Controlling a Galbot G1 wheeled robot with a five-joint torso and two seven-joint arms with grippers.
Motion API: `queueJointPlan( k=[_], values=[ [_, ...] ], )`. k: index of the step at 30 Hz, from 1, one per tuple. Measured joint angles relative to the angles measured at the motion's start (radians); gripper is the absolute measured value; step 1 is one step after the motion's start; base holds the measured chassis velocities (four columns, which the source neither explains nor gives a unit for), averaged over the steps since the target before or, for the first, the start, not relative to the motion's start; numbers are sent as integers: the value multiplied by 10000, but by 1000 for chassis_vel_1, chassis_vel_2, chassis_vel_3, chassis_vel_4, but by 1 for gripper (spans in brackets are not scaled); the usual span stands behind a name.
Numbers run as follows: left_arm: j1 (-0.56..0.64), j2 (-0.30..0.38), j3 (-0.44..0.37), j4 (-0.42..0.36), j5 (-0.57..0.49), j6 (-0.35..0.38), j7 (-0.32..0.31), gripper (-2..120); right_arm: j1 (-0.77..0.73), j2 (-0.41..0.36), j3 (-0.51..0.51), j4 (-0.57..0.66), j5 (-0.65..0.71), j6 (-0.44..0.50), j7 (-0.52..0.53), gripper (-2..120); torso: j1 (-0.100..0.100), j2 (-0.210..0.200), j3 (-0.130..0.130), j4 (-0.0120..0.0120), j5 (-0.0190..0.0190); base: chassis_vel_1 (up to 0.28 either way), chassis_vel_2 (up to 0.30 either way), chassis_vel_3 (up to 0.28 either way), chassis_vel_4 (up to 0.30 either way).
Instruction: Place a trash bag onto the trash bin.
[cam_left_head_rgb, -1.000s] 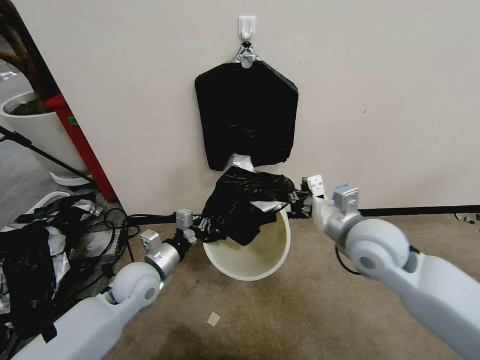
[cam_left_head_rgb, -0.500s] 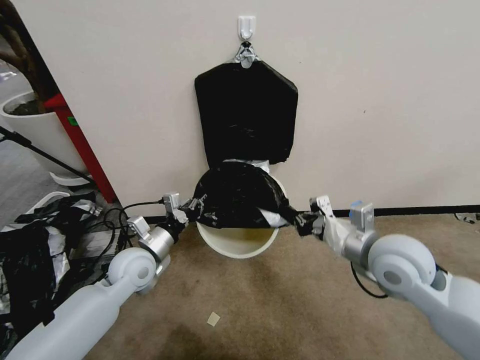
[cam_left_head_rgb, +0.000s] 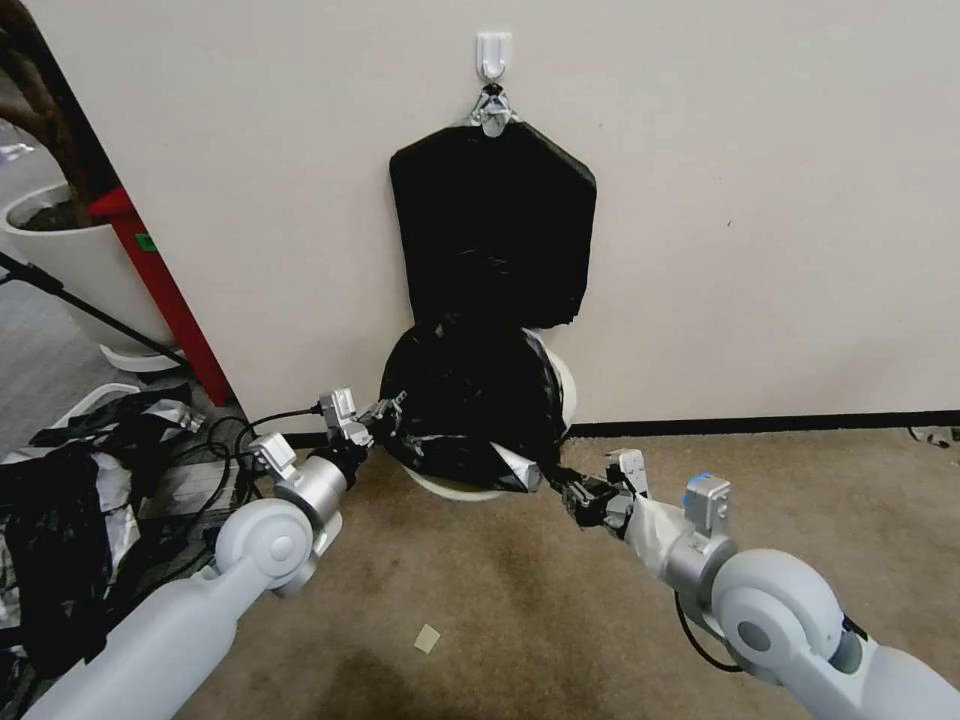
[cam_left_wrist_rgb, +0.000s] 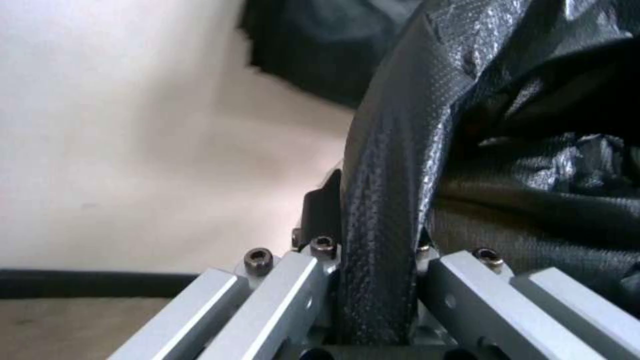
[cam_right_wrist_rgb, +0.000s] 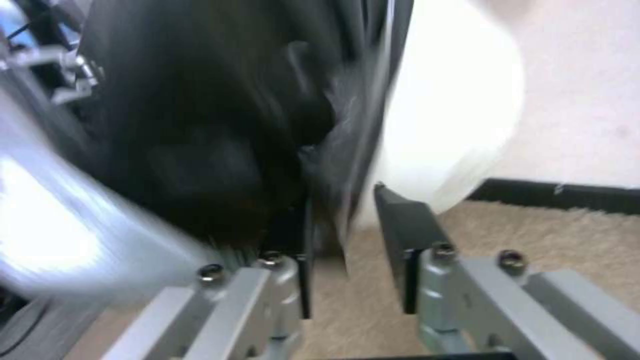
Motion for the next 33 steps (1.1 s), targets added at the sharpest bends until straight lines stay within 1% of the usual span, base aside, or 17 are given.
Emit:
queueJointPlan(
  k=[1,2,3,5,7,8,9,12,13,15,17,19,21,27,29,31,33],
  values=[
    [3,-11,40,83,199,108,-128,3,-98,27,64,0,-76,76,71,32,0,0,0,0,0,0,0,0,0],
    [3,-11,40,83,199,108,-128,3,-98,27,64,0,-76,76,71,32,0,0,0,0,0,0,0,0,0],
    [3,-26,63,133,281,156,-204,3,-174,39,111,3,-112,104,99,35,0,0,0,1,-1,0,0,0,0],
    [-24,-110,102,249,429,257,-451,3,-596,91,288,121,-457,166,150,46,0,0,0,0,-1,0,0,0,0],
    [-43,-141,111,266,447,290,-546,3,-754,110,338,172,-634,202,154,50,0,0,0,0,0,0,0,0,0],
    [-80,-183,120,278,459,355,-690,3,-1046,142,444,273,-1061,292,155,53,0,0,0,0,1,0,0,0,0],
    [-80,-183,120,278,459,355,-690,3,-1046,142,444,273,-1061,292,155,53,0,0,0,0,1,0,0,0,0],
    [-164,-280,148,177,465,585,-1100,3,-2328,308,1180,856,-2308,826,27,71,0,0,0,-2,2,0,0,0,0],
    [-164,-280,148,177,465,585,-1100,3,-2328,308,1180,856,-2308,826,27,71,0,0,0,-2,2,0,0,0,0],
    [-155,-311,174,81,477,696,-1252,3,-2945,354,1620,1232,-2615,1131,-364,78,0,0,0,-2,1,0,0,0,0],
    [-93,-356,244,-102,560,822,-1398,3,-3694,349,1978,1787,-2994,1544,-1208,89,0,1,-1,-3,-2,0,0,0,0],
    [-75,-368,264,-146,586,847,-1412,3,-3776,342,1978,1857,-3153,1665,-1427,92,0,0,-1,-3,-2,0,0,0,0],
    [-30,-430,357,-344,735,955,-1462,3,-3740,323,1701,1902,-3809,2087,-2146,99,0,1,-1,-3,-2,0,0,0,0],
    [4,-465,475,-645,906,1122,-1615,3,-3074,280,964,1606,-4223,2150,-2429,99,1,1,0,0,1,0,0,0,0],
    [74,-435,535,-850,1018,1214,-1692,3,-2642,168,527,1474,-4254,2059,-2449,94,0,1,0,-1,1,0,0,0,0],
    [166,-359,566,-957,1107,1266,-1678,3,-2243,109,203,1317,-4252,1931,-2407,86,0,0,0,0,1,0,0,0,0],
    [188,-338,571,-977,1127,1274,-1661,3,-2131,102,118,1251,-4247,1900,-2373,84,0,0,0,1,1,0,0,0,0]
  ],
)
